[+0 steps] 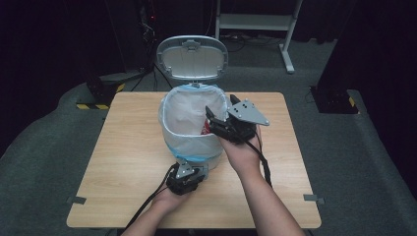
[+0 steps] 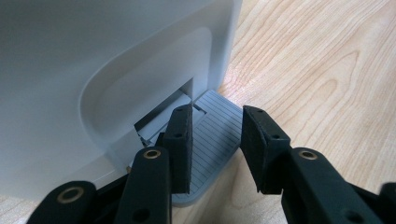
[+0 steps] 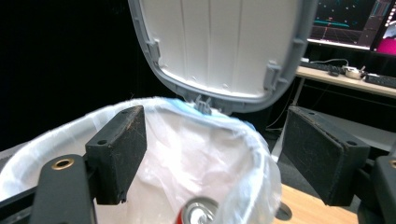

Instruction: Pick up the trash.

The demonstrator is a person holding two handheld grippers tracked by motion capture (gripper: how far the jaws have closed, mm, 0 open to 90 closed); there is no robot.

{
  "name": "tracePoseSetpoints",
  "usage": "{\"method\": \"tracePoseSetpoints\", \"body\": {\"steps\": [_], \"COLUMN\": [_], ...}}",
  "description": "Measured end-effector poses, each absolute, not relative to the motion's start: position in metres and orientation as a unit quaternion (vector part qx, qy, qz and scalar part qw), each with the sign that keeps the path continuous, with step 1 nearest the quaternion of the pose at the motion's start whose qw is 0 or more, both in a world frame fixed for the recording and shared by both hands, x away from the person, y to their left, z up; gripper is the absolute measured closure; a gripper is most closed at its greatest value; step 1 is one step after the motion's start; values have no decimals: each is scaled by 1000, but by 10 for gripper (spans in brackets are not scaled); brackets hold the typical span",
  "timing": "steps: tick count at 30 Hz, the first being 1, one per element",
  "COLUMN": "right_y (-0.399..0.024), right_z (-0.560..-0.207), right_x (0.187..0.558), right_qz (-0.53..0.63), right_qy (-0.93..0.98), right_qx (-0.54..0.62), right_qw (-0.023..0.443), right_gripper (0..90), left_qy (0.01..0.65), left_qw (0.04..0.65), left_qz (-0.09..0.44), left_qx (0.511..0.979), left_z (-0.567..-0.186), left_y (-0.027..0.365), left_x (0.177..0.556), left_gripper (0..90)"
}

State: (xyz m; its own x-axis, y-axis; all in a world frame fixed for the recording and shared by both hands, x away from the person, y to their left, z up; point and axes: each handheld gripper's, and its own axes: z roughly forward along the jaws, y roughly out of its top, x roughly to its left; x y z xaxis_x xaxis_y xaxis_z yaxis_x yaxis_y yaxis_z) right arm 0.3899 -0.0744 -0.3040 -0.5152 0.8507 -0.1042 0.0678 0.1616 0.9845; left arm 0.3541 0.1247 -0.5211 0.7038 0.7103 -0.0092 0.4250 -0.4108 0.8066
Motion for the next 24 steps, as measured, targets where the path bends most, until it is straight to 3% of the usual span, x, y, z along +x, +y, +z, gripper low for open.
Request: {"method": "tracePoseSetpoints", "body": {"steps": [24], "right_y": [-146], "right_z": [-363], "right_x": [364], "right_qz": [531], "right_qy": [661], "right_qx": [400], "right_qw": [349], "right_gripper": [227], "left_qy": [347], "left_qw": [420], "left_qz": [162], "left_qx": [823], "left_z": [-521], "left_y": [127], "left_x": [356], "left_gripper": [641]}}
